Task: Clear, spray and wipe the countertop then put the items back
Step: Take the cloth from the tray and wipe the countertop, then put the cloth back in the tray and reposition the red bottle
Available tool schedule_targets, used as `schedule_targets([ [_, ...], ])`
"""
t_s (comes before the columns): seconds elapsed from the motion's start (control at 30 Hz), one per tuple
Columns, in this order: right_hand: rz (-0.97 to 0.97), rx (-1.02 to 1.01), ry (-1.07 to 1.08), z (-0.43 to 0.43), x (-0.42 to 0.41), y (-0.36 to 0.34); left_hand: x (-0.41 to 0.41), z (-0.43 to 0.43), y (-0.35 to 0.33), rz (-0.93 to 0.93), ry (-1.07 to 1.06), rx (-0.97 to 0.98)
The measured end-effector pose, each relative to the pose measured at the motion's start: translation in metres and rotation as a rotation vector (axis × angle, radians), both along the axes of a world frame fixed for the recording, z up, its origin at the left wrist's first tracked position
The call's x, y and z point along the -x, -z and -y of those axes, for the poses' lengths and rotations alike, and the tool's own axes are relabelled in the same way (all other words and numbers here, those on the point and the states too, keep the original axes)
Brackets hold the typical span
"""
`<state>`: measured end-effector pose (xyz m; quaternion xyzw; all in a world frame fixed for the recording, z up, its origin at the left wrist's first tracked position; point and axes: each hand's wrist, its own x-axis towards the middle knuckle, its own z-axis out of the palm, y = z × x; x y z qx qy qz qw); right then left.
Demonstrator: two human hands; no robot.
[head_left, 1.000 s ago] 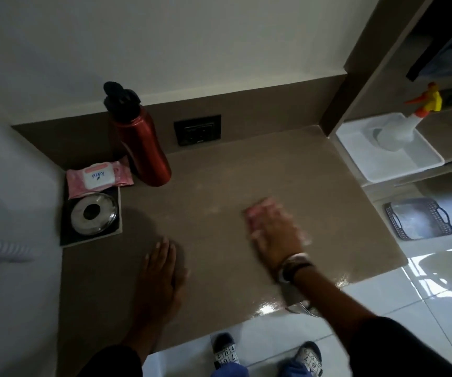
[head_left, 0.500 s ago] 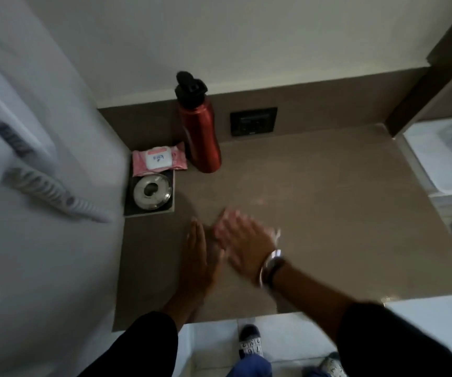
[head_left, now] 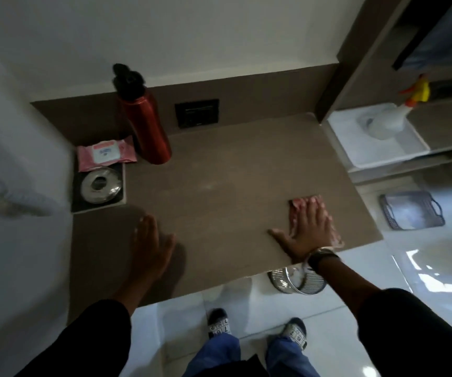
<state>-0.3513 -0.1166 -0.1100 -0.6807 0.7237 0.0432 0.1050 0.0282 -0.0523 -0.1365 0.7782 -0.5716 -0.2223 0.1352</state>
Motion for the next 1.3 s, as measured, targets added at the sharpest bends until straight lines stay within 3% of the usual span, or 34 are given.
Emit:
schedule_targets([
  [0.13, -0.062, -0.106, -0.502, -0.048, -0.044, 0.012, 0.044, 0.003, -0.019, -0.151, -0.003, 0.067],
  [0.23, -0.114, -0.162, -0.543, -0.079, -0.067, 0.013, 0.092, 0.002, -0.033, -0.310, 0.057, 0.158],
  [0.3, 0.032, -0.131, -0.542, -0.075, -0.067, 0.000, 0.117, 0.005, -0.040, -0.417, 0.039, 0.201],
  [0.37, 0.306, -0.105, -0.601, -0.061, -0.053, -0.026, 0.138, 0.011, -0.048, -0.581, -0.034, 0.165],
  [0.43, 0.674, -0.121, -0.385, -0.043, -0.031, -0.052, 0.160, 0.019, -0.054, -0.748, -0.090, 0.086],
  [0.53, 1.016, -0.061, 0.207, -0.013, 0.009, -0.070, 0.206, 0.040, -0.067, -0.844, -0.142, -0.022],
  [0.63, 1.429, -0.110, 0.726, 0.026, 0.059, -0.074, 0.259, 0.072, -0.081, -1.067, -0.218, -0.309],
  [0.7, 1.730, -0.165, 0.832, 0.056, 0.097, -0.080, 0.301, 0.099, -0.084, -1.286, -0.175, -0.409],
  [0.77, 1.850, -0.185, 0.794, 0.084, 0.129, -0.084, 0.343, 0.126, -0.089, -1.393, -0.150, -0.332],
  [0.87, 1.872, -0.215, 0.733, 0.134, 0.181, -0.079, 0.412, 0.184, -0.095, -1.236, -0.339, -0.158],
  [0.93, 1.857, -0.304, 0.688, 0.167, 0.213, -0.076, 0.450, 0.221, -0.094, -1.171, -0.415, -0.153],
  [1.1, 1.411, -0.172, 0.645, 0.262, 0.276, -0.049, 0.528, 0.317, -0.080, -0.976, -0.463, -0.131],
  [1.3, 1.155, -0.205, 0.630, 0.348, 0.294, -0.008, 0.567, 0.399, -0.047, -0.759, -0.420, -0.126],
])
